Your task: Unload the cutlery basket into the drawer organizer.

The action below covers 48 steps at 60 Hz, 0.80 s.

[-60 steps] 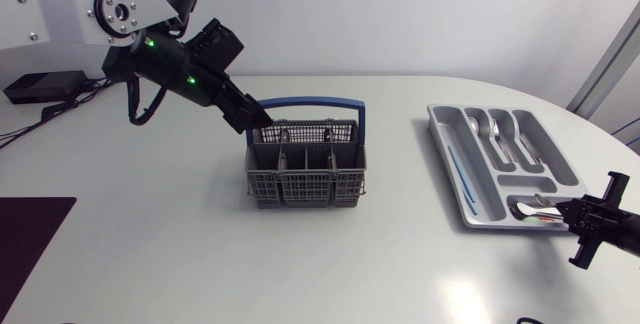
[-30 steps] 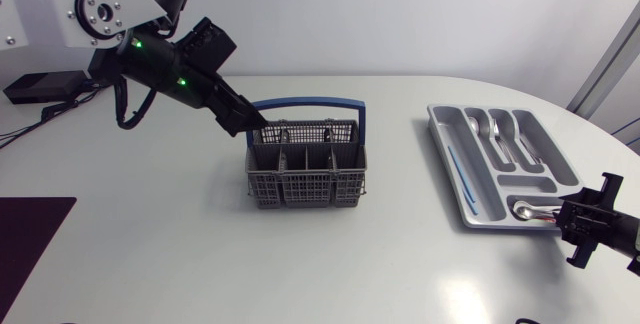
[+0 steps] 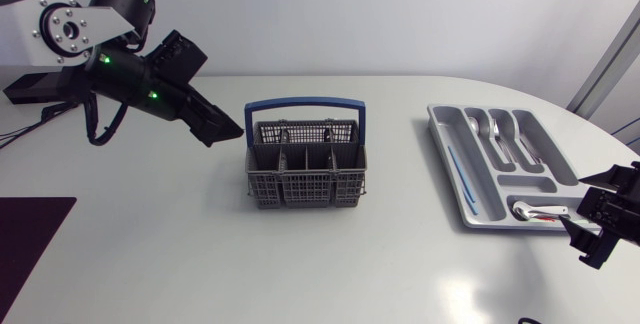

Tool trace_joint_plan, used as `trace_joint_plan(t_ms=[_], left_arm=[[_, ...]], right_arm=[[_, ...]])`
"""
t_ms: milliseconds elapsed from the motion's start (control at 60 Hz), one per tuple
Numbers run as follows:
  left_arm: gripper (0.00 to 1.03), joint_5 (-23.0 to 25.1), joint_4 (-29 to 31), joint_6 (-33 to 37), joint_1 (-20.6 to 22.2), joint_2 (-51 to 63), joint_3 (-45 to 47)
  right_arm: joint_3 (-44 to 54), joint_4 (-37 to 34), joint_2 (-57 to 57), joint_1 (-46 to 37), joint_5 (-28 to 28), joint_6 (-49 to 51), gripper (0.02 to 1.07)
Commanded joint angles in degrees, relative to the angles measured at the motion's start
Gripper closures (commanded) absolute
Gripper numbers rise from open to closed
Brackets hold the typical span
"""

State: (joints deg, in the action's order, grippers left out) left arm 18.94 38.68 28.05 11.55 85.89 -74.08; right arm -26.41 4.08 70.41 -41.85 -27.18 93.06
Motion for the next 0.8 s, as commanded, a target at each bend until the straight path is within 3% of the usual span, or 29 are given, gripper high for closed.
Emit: trace_joint_plan(t_ms=[0,117,200,350,500,783], left_arm=[[0.04,-0.31,-0.97,-0.28,-1.09,-1.69,3.6],[0.04,-0.31,-3.78,-0.1,-2.76,-2.13,7.2],[0.04,-0.31,-5.01,0.69,-4.34,-2.04,9.13],[0.04,-1.19,-7.39,1.3,-5.49,-0.46,12.12],[0.04,-1.89,-9.76,1.48,-5.31,3.41,13.35],[0.04,-1.98,-11.34,1.48,-3.2,10.27,10.19]], right_arm=[[-1.8,-5.75,-6.34,3.17,-0.68,-6.31,0.1],[-4.52,-15.85,-11.79,10.38,0.02,-14.66,0.13],[-5.58,-18.67,-13.63,18.47,3.18,-22.13,0.13],[-7.78,-18.49,-12.14,36.92,12.15,-37.25,0.13],[-12.7,-14.97,-2.38,51.51,20.24,-49.37,0.13],[-25.0,-11.55,16.69,58.63,23.49,-59.83,0.13]])
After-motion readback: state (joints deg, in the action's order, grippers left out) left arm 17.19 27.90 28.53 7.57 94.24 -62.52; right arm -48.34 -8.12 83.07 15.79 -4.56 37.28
